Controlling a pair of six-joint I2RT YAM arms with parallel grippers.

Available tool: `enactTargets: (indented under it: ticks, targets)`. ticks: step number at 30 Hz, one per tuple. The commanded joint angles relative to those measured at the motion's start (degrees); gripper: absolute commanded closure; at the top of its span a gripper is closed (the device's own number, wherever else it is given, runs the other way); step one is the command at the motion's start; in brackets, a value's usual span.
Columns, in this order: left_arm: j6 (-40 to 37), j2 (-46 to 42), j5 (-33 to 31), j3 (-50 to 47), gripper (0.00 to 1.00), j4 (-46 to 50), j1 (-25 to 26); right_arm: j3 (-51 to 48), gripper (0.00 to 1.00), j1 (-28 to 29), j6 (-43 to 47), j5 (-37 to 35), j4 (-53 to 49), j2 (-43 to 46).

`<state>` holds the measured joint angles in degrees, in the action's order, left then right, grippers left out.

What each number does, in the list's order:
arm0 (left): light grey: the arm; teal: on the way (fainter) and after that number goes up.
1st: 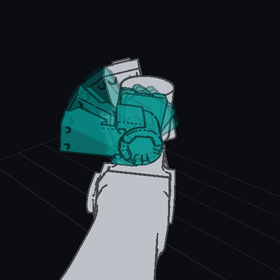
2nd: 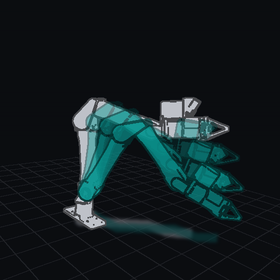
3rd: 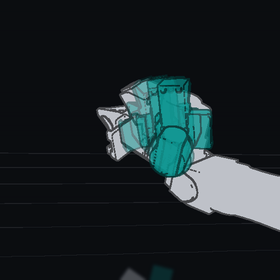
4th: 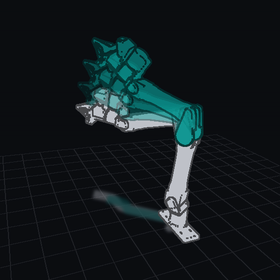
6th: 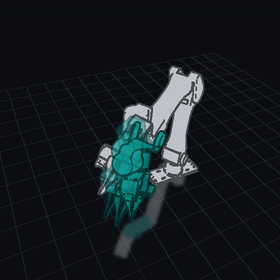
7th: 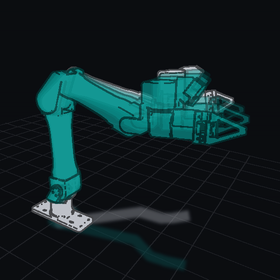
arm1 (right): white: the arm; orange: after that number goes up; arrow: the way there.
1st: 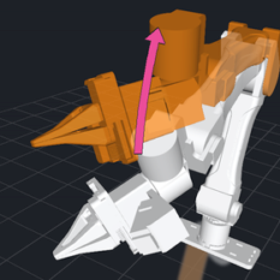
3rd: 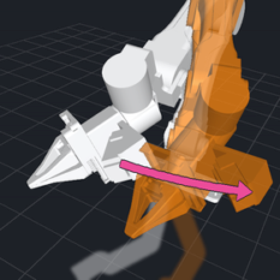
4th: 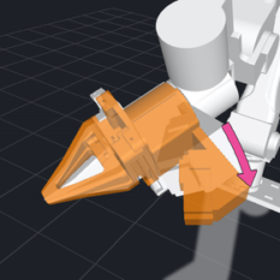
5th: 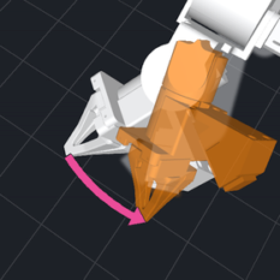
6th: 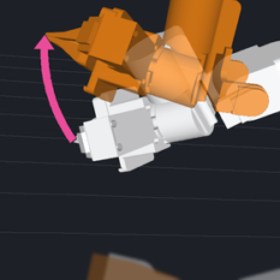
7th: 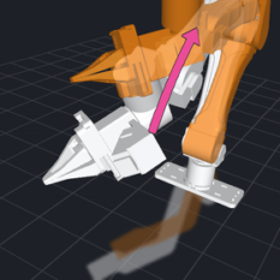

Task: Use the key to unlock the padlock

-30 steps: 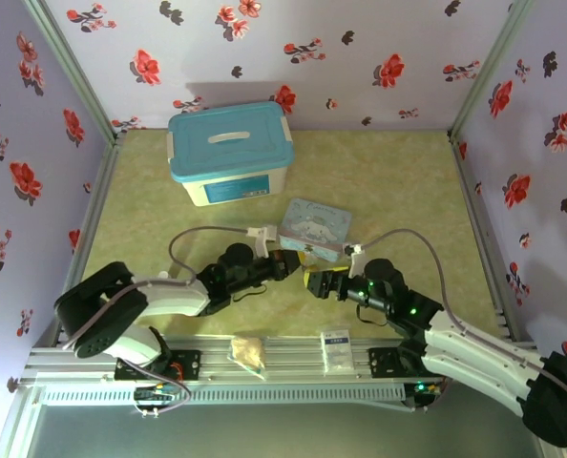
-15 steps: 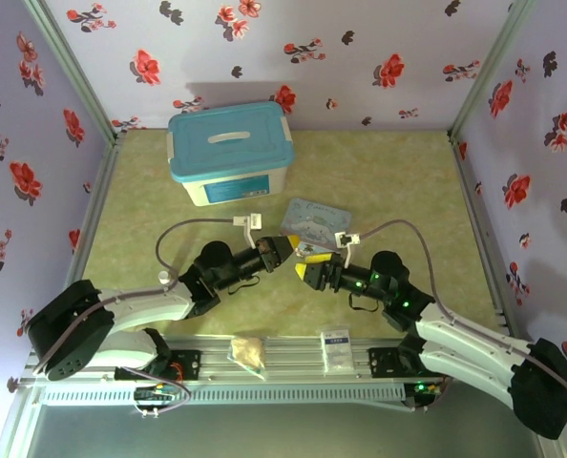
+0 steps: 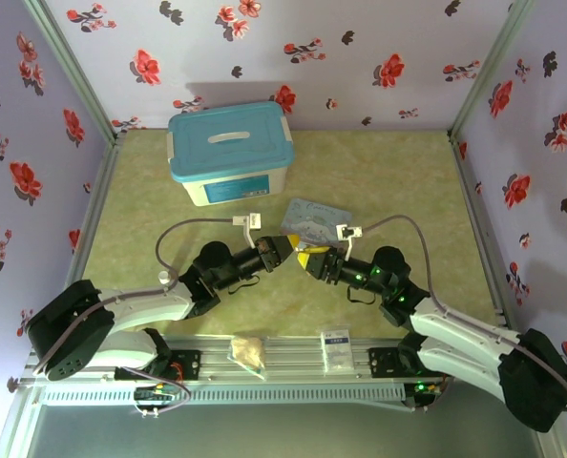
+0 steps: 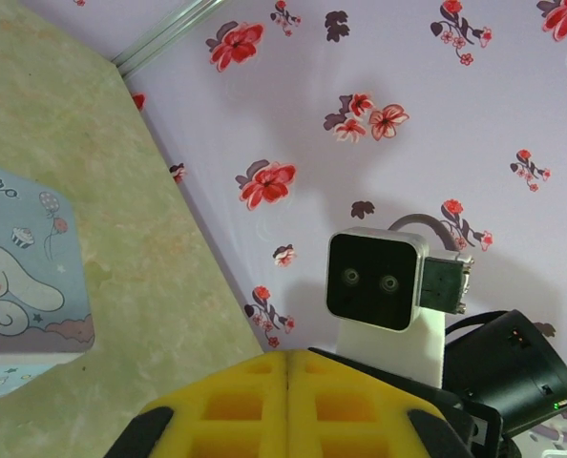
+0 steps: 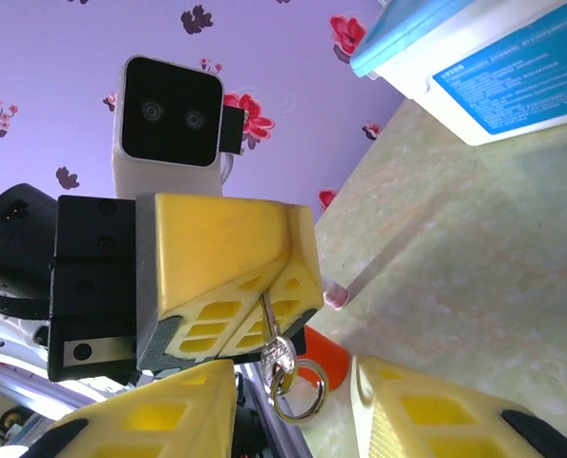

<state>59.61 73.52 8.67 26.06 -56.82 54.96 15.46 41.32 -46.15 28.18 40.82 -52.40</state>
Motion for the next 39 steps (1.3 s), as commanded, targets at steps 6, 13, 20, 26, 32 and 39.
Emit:
enactTargets:
  ticks: [6, 13, 20, 26, 32, 39]
  targets:
    - [-0.5, 0.3, 0.7, -0.9, 1.00, -3.5, -0.2, 0.7, 0.84, -0.8, -1.6, 1.1, 5.3, -1.3]
    - [0.6, 3.7, 0.7, -1.0, 1.00, -6.6, -0.2, -0.7, 0.97, -1.0, -1.9, 0.6, 5.1, -0.4]
    - [0.8, 4.0, -3.1, -3.3, 0.61, -7.7, -0.4, -1.4, 1.00, -1.2, -0.8, -1.7, -1.1, 1.6]
    - [-5.6, -5.6, -11.6, 1.4, 0.33, 24.8, -1.2, 0.5, 1.00, -1.3, 4.6, -14.3, -28.6, 8.3]
    - [-10.7, -0.6, -11.8, 9.1, 0.36, 42.3, -0.2, 2.1, 1.00, -1.4, 4.4, -28.0, -46.3, 10.6]
    - [-12.8, 14.3, -10.8, 15.9, 0.37, 42.1, 2.9, 1.2, 1.00, -1.4, 5.2, -29.6, -48.8, 12.9]
